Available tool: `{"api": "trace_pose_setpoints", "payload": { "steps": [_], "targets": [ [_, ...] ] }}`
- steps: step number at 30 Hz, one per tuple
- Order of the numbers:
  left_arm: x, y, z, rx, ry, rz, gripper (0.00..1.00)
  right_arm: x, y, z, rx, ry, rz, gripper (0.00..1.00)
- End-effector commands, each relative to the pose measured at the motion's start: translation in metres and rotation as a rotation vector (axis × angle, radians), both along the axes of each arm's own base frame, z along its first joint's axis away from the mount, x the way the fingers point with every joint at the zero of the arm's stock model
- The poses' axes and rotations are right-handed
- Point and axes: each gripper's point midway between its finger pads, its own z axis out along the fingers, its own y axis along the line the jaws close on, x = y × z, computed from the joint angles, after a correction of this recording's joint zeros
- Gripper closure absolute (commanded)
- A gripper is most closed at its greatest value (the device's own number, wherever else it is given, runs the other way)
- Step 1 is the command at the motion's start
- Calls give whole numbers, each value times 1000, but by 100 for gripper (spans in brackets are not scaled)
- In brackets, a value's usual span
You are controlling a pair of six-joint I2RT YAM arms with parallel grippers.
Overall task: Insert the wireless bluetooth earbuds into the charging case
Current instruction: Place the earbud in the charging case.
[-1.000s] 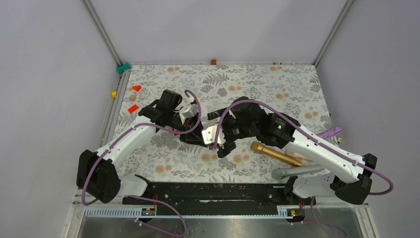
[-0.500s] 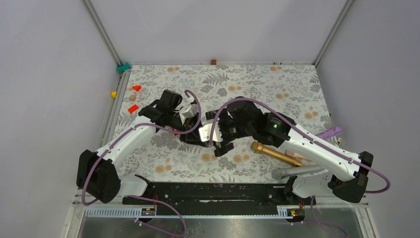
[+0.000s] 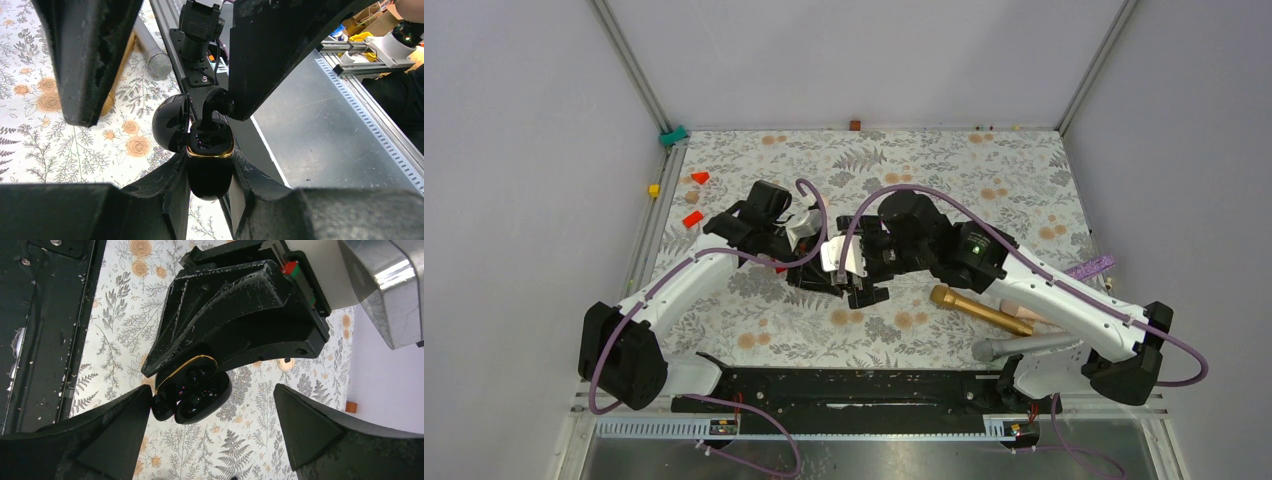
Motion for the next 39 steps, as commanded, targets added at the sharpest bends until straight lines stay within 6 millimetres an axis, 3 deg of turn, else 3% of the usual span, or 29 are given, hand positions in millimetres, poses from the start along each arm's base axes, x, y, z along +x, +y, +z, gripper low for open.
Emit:
{"api": "trace_pose_setpoints", "payload": {
  "steps": [1,13,25,39],
  "targets": [
    [-2,-2,9,-52,-44,-28,100,1,11,32,95,-4,-21,0],
    [-4,-1,11,-60,-47,-33,100,-10,10,60,138,92,-40,1],
    [-9,2,21,-79,-103,-28,100,-5,-8,32,101,-3,-46,1],
    [-6,3,17,-61,-134,-6,100,-8,7,34,139,117,-82,1]
  ]
}}
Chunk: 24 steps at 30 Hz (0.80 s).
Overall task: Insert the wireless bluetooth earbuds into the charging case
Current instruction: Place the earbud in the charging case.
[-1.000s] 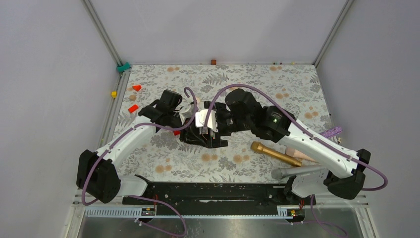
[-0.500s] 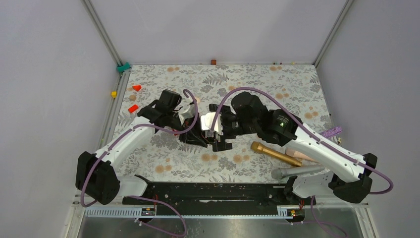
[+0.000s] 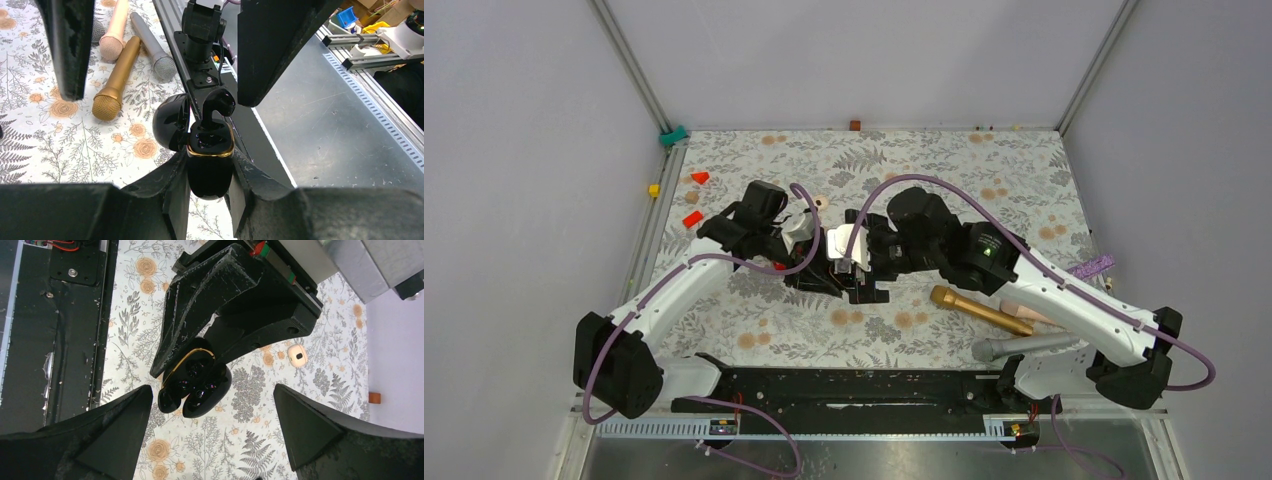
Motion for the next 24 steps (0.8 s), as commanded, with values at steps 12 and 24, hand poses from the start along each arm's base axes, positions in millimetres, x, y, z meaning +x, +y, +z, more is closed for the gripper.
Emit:
{"api": "trace_pose_setpoints", "payload": {
  "steps": [12,24],
  "targets": [
    [-2,0,7,-41,-77,-10,100,18,14,17,68,-12,-90,1],
    [-2,0,7,-43,-81,-10,100,29,11,15,63,-45,-138,0]
  ]
}}
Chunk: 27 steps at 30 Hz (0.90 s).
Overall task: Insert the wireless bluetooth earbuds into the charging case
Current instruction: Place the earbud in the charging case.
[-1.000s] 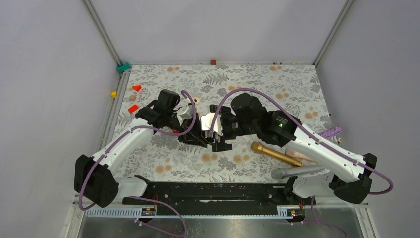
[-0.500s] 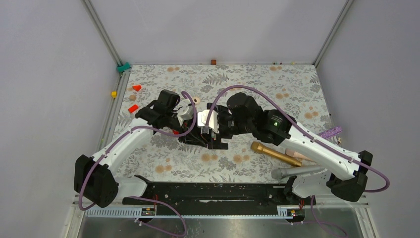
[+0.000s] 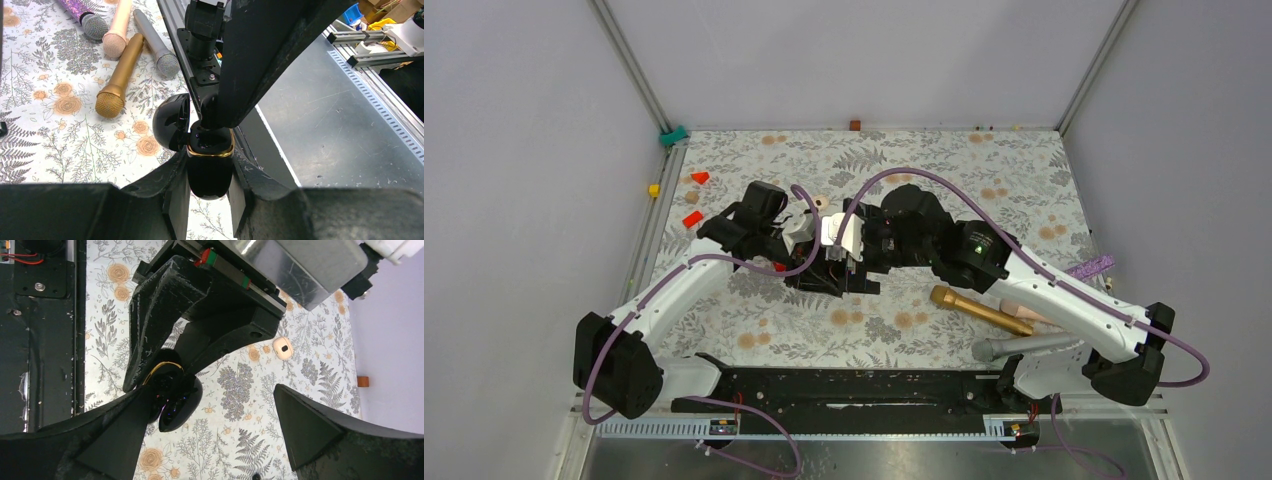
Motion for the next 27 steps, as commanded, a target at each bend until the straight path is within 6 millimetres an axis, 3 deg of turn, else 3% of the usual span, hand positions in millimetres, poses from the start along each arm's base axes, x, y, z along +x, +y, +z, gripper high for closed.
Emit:
{"api": "trace_pose_setpoints", "payload": {
  "steps": [1,9,13,22,27],
  "targets": [
    [-5,0,10,-50,-64,-21,100,8,3,15,42,-36,-34,0],
    [-5,0,10,-50,-63,-21,100,2,1,28,75,-16,-30,1],
    [-4,0,10,-48,-63,-20,100,9,-12,42,112,-24,-84,1],
    [-4,1,11,-45,-79,-12,100,64,-94,86,268,-144,-470,1],
    [-2,0,10,-37,-84,-4,100,77,-122,89,310,-239,-565,0]
  ]
}}
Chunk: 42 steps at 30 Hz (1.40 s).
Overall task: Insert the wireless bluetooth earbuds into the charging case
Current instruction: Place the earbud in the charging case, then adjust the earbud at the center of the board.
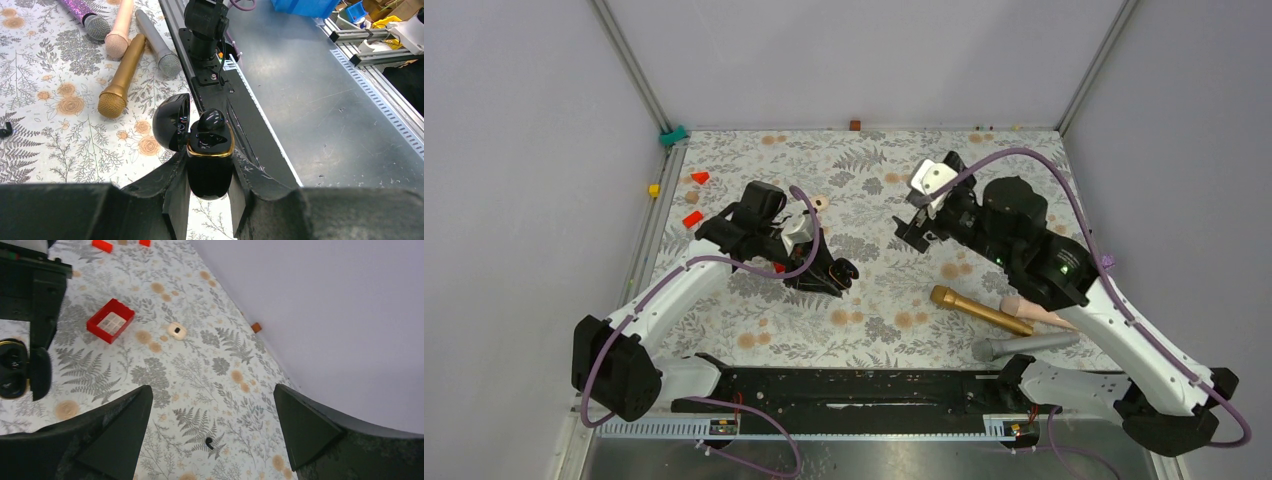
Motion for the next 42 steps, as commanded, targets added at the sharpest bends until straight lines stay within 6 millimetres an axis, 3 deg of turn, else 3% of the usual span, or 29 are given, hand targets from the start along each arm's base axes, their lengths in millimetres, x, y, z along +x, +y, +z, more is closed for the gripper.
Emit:
{"api": "trace_pose_setpoints", "payload": {
  "steps": [1,16,24,33,38,42],
  "targets": [
    [0,0,8,-34,-72,-5,100,19,-21,8,64,-81,-132,0],
    [18,-2,6,28,-103,70,100,44,-28,-29,17,-39,-208,1],
    [31,-3,8,25,-136,155,100,68,-48,-55,10,166,-298,1],
    [35,-3,11,24,-158,194,100,102,-82,-127,-97,508,-447,1],
    [35,-3,9,15,-171,198,100,115,-97,-179,-137,674,-502,0],
    [34,-3,10,13,-169,195,100,126,-105,-203,-171,738,-531,3]
  ]
}}
